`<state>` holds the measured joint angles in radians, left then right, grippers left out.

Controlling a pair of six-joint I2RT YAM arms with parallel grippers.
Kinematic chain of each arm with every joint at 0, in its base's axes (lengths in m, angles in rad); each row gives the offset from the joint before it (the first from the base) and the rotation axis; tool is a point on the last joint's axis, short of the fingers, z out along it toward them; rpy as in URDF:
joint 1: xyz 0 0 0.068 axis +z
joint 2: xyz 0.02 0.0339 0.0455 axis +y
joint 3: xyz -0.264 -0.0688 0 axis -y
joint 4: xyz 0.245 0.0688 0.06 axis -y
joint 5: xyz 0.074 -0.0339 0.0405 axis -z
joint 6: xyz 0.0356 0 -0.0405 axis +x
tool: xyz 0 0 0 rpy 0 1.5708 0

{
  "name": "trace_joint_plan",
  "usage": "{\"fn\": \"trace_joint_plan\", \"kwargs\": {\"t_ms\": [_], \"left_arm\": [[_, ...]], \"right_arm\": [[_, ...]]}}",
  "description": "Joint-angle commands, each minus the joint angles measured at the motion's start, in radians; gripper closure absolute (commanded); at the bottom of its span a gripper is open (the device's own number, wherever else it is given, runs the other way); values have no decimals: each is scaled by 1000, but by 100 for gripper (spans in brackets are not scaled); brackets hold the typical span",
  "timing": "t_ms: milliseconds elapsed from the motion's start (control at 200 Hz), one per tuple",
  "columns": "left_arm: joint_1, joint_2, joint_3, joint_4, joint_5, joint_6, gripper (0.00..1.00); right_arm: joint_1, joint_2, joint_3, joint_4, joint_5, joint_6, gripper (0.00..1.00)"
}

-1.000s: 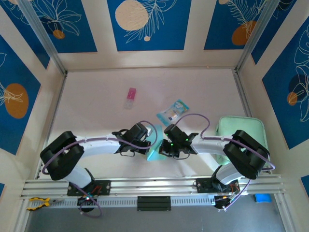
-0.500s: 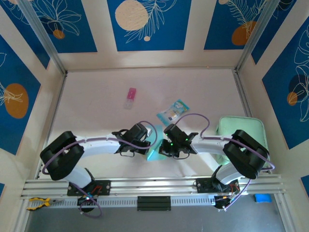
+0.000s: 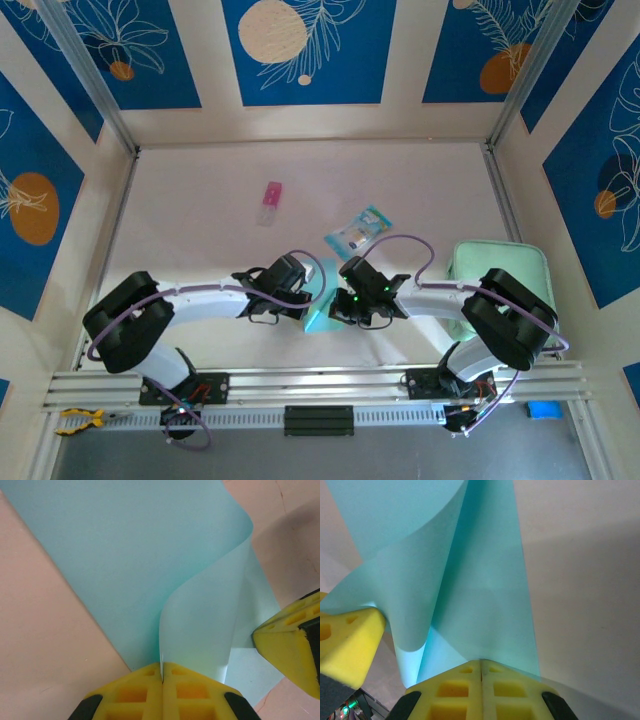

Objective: Fold a paper plane with a square sheet of paper (pick it up from the middle)
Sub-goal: Fold the triangle a second time at the center of the table.

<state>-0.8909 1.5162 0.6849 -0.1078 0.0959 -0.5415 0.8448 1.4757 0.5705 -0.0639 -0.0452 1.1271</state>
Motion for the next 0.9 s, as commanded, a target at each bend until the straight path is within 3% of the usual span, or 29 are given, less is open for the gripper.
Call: {"fn": "trace_joint_plan", "kwargs": {"t_ms": [0, 895], "left_arm": [[12, -2, -5, 16, -9, 15, 99], [12, 28, 2, 7, -16, 18, 99]], "right_arm": [[6, 23, -2, -64, 6, -9, 99], [8, 26, 0, -69, 5, -9, 99]]}}
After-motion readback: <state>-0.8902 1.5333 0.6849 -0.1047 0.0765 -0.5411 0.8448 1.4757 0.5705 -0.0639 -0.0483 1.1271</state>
